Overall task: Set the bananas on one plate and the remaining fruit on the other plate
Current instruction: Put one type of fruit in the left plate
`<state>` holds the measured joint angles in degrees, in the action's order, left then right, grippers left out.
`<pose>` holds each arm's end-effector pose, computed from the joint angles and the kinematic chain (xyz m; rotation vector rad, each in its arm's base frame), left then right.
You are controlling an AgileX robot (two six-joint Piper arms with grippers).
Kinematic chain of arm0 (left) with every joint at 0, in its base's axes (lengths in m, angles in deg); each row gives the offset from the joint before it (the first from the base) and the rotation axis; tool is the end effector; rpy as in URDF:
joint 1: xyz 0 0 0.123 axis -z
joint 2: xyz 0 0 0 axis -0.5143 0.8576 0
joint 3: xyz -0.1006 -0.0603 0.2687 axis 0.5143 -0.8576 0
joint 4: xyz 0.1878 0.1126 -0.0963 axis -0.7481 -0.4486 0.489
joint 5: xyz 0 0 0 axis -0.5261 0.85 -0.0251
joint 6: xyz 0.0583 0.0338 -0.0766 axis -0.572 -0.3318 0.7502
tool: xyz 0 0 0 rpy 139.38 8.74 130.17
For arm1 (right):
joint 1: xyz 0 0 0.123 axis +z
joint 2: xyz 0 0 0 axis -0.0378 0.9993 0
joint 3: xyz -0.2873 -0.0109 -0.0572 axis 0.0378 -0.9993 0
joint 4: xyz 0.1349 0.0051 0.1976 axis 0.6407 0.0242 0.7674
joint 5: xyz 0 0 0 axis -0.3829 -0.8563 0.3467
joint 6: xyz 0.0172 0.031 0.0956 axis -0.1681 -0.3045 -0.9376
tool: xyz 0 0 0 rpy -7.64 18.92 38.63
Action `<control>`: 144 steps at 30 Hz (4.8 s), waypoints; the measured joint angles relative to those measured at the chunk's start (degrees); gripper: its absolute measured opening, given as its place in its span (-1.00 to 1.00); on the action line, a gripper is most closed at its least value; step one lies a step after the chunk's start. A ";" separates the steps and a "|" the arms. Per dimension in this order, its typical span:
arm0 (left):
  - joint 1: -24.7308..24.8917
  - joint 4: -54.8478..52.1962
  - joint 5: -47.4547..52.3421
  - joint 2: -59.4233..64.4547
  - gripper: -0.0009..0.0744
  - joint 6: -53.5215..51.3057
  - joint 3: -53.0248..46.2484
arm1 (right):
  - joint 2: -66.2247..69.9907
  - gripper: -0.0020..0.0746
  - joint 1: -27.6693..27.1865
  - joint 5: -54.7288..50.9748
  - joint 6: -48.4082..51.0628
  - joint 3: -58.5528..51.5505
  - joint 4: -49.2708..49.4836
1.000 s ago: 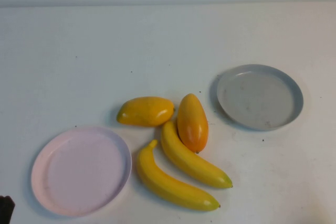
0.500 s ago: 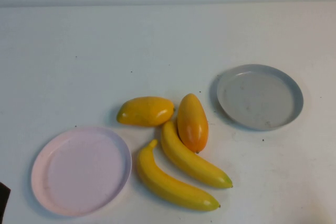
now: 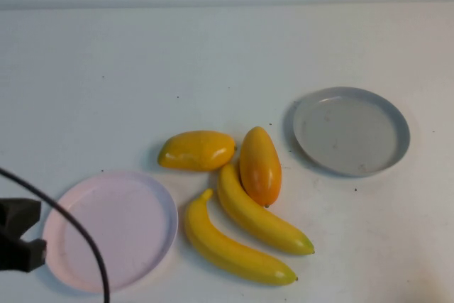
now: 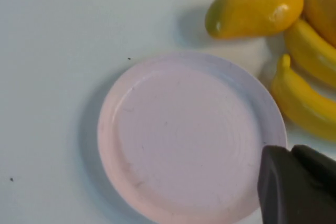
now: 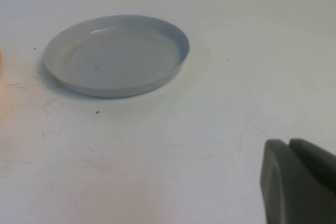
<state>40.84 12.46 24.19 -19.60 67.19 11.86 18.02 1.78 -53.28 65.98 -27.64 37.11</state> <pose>0.1082 -0.0363 0.3036 0.3120 2.2581 -0.2702 0.0426 0.0055 0.1721 -0.0425 1.8390 0.1019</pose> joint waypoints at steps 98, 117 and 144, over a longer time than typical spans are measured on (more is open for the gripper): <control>14.25 -9.03 25.75 66.42 0.45 -24.12 62.27 | 0.00 -0.99 0.00 -0.10 0.00 0.00 0.00; 14.25 -16.71 25.70 45.64 0.45 -8.31 43.37 | 0.00 -0.99 0.00 -0.10 0.00 0.00 1.05; 11.55 -24.70 3.84 51.79 0.51 7.30 19.35 | 0.00 -0.99 0.00 -0.12 0.00 0.00 1.08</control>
<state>52.39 -12.24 28.03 32.19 74.48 31.21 18.02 1.78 -53.40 65.98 -27.64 38.19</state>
